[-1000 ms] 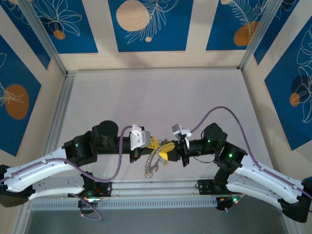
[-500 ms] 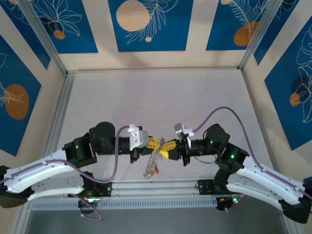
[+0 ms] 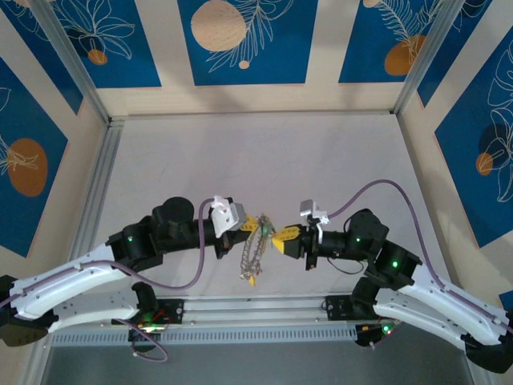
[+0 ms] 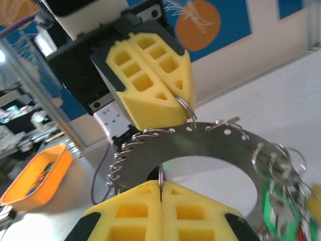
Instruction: Put the keys on the keyring
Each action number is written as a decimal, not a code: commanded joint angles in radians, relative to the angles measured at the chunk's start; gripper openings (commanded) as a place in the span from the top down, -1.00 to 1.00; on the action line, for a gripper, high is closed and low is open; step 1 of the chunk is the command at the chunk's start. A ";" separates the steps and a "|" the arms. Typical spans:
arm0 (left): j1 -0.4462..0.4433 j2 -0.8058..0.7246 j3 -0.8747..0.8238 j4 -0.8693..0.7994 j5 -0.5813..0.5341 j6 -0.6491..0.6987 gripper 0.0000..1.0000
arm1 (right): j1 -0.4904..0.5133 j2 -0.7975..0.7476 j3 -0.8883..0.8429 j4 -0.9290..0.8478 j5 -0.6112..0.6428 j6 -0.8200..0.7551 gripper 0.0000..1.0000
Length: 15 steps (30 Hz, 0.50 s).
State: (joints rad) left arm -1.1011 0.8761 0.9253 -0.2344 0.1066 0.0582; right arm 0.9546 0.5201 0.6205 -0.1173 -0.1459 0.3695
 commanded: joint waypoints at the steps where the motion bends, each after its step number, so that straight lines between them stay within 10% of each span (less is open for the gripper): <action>1: 0.025 -0.043 -0.029 -0.003 -0.085 -0.014 1.00 | -0.008 -0.043 -0.007 -0.128 0.189 -0.002 1.00; 7: 0.050 -0.085 -0.036 -0.065 -0.150 -0.003 1.00 | -0.059 -0.040 -0.014 -0.401 0.410 0.144 1.00; 15: 0.054 -0.162 -0.074 -0.072 -0.189 -0.006 1.00 | -0.185 0.055 -0.103 -0.454 0.324 0.268 1.00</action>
State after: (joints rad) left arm -1.0554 0.7460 0.8600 -0.3325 -0.0566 0.0586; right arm 0.7891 0.5392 0.5400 -0.5289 0.1944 0.5735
